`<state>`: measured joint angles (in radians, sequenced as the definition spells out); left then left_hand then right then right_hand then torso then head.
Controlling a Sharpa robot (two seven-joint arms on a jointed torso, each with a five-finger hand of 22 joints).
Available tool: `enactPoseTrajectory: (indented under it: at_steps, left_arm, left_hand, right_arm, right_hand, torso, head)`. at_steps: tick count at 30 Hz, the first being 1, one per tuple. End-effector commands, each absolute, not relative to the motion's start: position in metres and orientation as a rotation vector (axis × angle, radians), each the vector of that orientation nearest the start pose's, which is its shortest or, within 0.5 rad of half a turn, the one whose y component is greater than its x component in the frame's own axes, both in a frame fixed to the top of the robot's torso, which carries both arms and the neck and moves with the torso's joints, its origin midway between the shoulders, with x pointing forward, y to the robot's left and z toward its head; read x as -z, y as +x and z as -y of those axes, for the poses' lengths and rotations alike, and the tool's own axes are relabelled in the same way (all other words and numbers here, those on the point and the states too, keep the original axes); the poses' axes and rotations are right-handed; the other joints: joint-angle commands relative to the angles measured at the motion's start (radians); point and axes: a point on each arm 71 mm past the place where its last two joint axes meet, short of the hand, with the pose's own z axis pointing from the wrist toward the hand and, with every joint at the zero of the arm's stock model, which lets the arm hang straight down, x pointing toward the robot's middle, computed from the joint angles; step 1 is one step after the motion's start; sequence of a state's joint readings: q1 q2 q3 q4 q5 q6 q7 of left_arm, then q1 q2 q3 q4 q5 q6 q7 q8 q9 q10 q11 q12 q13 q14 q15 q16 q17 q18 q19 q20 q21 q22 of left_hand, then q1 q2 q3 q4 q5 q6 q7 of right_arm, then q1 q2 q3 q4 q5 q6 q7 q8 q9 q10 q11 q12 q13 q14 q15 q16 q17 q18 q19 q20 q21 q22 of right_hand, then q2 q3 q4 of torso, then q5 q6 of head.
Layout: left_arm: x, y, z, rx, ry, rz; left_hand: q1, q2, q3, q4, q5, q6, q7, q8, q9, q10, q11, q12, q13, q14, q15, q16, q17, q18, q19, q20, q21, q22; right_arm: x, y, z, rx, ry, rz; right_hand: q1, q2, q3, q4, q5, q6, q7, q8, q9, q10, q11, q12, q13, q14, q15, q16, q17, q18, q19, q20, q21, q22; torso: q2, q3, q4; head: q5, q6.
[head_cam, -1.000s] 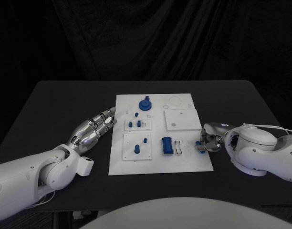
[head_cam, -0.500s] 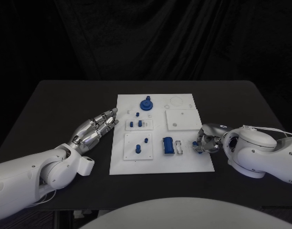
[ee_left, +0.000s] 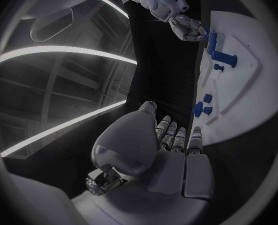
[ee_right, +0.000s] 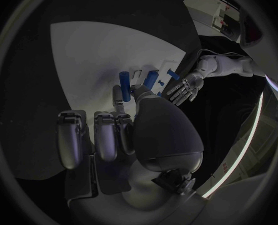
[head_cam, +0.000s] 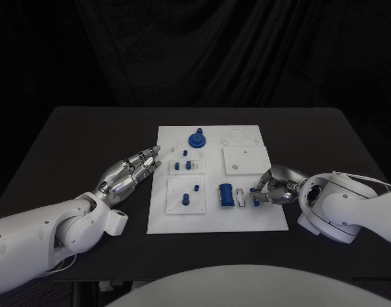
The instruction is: Assemble the parts on the task board
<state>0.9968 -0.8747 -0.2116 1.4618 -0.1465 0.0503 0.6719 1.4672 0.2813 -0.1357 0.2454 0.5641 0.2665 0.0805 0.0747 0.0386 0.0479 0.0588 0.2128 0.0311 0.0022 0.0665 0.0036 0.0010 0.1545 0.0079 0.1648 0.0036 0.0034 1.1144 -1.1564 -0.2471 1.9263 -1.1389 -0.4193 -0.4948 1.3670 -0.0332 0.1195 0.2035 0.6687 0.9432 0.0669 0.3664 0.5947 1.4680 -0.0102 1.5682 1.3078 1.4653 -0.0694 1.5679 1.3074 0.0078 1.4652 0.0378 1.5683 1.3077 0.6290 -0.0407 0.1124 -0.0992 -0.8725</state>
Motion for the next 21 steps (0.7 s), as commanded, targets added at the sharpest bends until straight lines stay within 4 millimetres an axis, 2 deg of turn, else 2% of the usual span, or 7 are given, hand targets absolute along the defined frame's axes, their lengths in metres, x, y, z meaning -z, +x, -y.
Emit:
enactPoseTrajectory:
  at_steps: [1,5,8,14,19,21]
  left_arm:
    - [0.309,0.406,-0.222,1.84,-1.02,-1.64]
    - [0.309,0.406,-0.222,1.84,-1.02,-1.641]
    - [0.309,0.406,-0.222,1.84,-1.02,-1.642]
    - [0.31,0.407,-0.221,1.841,-1.02,-1.644]
    - [0.31,0.407,-0.22,1.843,-1.02,-1.647]
    - [0.31,0.407,-0.22,1.843,-1.021,-1.649]
  left_hand:
    - [0.009,-0.001,0.005,-0.001,0.004,0.007,0.002,0.006,0.001,0.001,0.009,0.004,0.002,0.0,0.008,-0.002,0.0,0.013,-0.002,0.006,0.001,0.002]
    - [0.009,-0.001,0.005,-0.001,0.004,0.007,0.002,0.006,0.001,0.001,0.009,0.004,0.002,0.0,0.008,-0.002,0.0,0.013,-0.002,0.006,0.001,0.002]
    - [0.009,-0.001,0.005,-0.001,0.004,0.007,0.002,0.006,0.001,0.001,0.009,0.004,0.002,0.0,0.008,-0.002,0.0,0.013,-0.002,0.006,0.001,0.002]
    - [0.009,-0.001,0.006,0.0,0.002,0.007,0.003,0.006,0.001,0.001,0.009,0.003,0.001,0.0,0.01,-0.002,0.0,0.012,-0.002,0.007,0.001,0.002]
    - [0.008,-0.001,0.006,0.0,0.002,0.008,0.003,0.006,0.001,0.001,0.009,0.003,0.001,0.0,0.01,-0.002,0.0,0.012,-0.002,0.007,0.001,0.001]
    - [0.008,-0.001,0.006,0.0,0.002,0.008,0.003,0.006,0.001,0.001,0.009,0.003,0.001,0.0,0.01,-0.002,0.0,0.012,-0.002,0.007,0.001,0.001]
  right_arm:
    - [0.266,0.35,0.256,-0.517,0.597,-2.103]
    - [0.267,0.353,0.253,-0.524,0.606,-2.114]
    - [0.269,0.355,0.251,-0.525,0.607,-2.124]
    - [0.272,0.358,0.25,-0.508,0.61,-2.14]
    - [0.275,0.36,0.249,-0.5,0.608,-2.149]
    - [0.276,0.361,0.248,-0.498,0.602,-2.148]
  right_hand:
    - [-0.014,-0.008,0.009,-0.002,0.005,0.013,-0.006,0.002,0.001,0.103,0.0,0.003,0.263,0.105,0.0,0.003,0.263,-0.008,0.106,0.005,0.003,0.263]
    - [-0.026,-0.008,0.008,0.005,-0.004,0.013,-0.007,0.001,0.0,0.103,0.0,0.003,0.263,0.105,0.0,0.003,0.263,-0.008,0.106,0.004,0.003,0.263]
    - [-0.03,-0.007,0.008,0.008,-0.011,0.013,-0.007,0.0,-0.001,0.103,0.0,0.003,0.263,0.105,-0.001,0.003,0.263,-0.008,0.106,0.004,0.003,0.263]
    - [-0.039,-0.006,0.008,0.014,-0.04,0.012,-0.008,-0.002,-0.003,0.103,-0.001,0.003,0.263,0.105,-0.001,0.003,0.263,-0.008,0.105,0.003,0.002,0.263]
    - [-0.048,-0.006,0.006,0.021,-0.071,0.013,-0.008,-0.003,-0.005,0.103,-0.001,0.003,0.263,0.105,-0.001,0.003,0.263,-0.007,0.105,0.003,0.001,0.263]
    - [-0.049,-0.006,0.006,0.022,-0.078,0.013,-0.008,-0.004,-0.005,0.103,-0.001,0.003,0.263,0.105,-0.001,0.003,0.263,-0.007,0.105,0.003,0.001,0.262]
  torso:
    - [0.001,0.0004,-0.0012]
    - [0.0,-0.0013,0.0045]
    - [0.0,-0.001,0.0022]
    - [0.001,-0.0017,0.0048]
    - [0.0,-0.0013,0.0009]
    - [0.0,-0.0016,0.0016]
  head:
    - [0.001,0.0]
    - [-0.006,0.0]
    - [-0.004,0.0]
    - [-0.005,0.0]
    - [-0.001,0.0]
    - [-0.002,0.0]
